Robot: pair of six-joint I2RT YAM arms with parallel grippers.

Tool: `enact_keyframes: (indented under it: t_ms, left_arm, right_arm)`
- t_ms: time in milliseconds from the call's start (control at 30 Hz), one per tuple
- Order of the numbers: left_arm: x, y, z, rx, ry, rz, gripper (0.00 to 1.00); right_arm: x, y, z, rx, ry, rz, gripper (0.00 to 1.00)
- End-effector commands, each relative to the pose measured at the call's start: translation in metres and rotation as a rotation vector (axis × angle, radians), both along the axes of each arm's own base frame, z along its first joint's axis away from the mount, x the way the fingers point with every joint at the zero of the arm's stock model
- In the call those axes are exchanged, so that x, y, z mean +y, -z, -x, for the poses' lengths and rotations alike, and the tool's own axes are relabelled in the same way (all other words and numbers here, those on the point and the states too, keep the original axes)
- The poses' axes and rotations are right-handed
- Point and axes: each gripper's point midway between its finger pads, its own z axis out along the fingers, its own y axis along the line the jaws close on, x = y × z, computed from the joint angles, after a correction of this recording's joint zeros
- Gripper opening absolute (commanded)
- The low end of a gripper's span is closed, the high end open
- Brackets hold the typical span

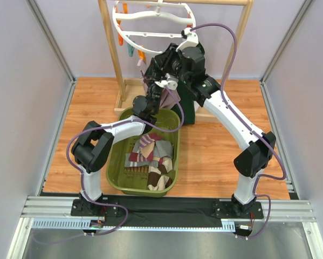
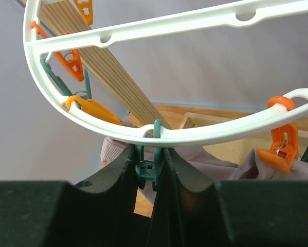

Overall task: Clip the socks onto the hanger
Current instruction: Open the clamp at the hanger.

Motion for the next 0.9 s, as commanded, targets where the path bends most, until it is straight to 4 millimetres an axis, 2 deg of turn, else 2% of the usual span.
enact_keyframes:
  t_ms: [0, 67, 167, 200, 267, 300, 367, 400, 500, 667, 733, 767, 867]
  left_arm:
    - [0.006, -0.068, 0.052, -0.215, 0.075, 0.162, 0.00]
    - [0.006, -0.069, 0.053, -0.215, 0.079, 0.169, 0.00]
    - [0.007, -0.069, 0.053, -0.212, 0.077, 0.179, 0.00]
    - [0.010, -0.069, 0.052, -0.205, 0.067, 0.192, 0.00]
    - [0.015, -0.069, 0.052, -0.192, 0.069, 0.227, 0.17]
    - [0.018, -0.067, 0.053, -0.180, 0.069, 0.240, 0.38]
    - [0.018, -0.065, 0.053, -0.160, 0.092, 0.262, 0.58]
    - [0.018, -0.061, 0.053, -0.144, 0.094, 0.261, 0.72]
    - [0.029, -0.061, 0.054, -0.099, 0.080, 0.300, 0.86]
    - [0.054, -0.058, 0.064, 0.006, 0.107, 0.405, 0.89]
    - [0.058, -0.052, 0.071, 0.117, 0.179, 0.422, 0.89]
    - [0.059, -0.049, 0.074, 0.167, 0.203, 0.438, 0.86]
    - [0.069, -0.035, 0.090, 0.363, 0.327, 0.511, 0.76]
  right_arm:
    - [-0.006, -0.012, -0.027, -0.088, 0.089, -0.025, 0.23]
    - [-0.007, -0.008, -0.030, -0.083, 0.095, -0.025, 0.17]
    - [-0.011, -0.010, -0.031, -0.095, 0.104, -0.027, 0.00]
    - [-0.011, -0.010, -0.031, -0.095, 0.097, -0.026, 0.00]
    - [-0.011, -0.011, -0.030, -0.100, 0.091, -0.018, 0.00]
    - [-0.011, -0.011, -0.030, -0.100, 0.086, -0.016, 0.00]
    - [-0.011, -0.007, -0.031, -0.084, 0.081, -0.011, 0.00]
    - [-0.012, -0.004, -0.033, -0.071, 0.073, -0.017, 0.00]
    - [-0.014, -0.001, -0.035, -0.062, 0.065, -0.015, 0.00]
    - [-0.017, -0.003, -0.035, -0.060, 0.047, -0.013, 0.00]
    - [-0.021, -0.005, -0.037, -0.055, 0.038, -0.010, 0.00]
    - [-0.022, 0.001, -0.039, -0.037, 0.034, 0.002, 0.00]
    - [-0.028, 0.002, -0.038, -0.021, 0.016, 0.008, 0.00]
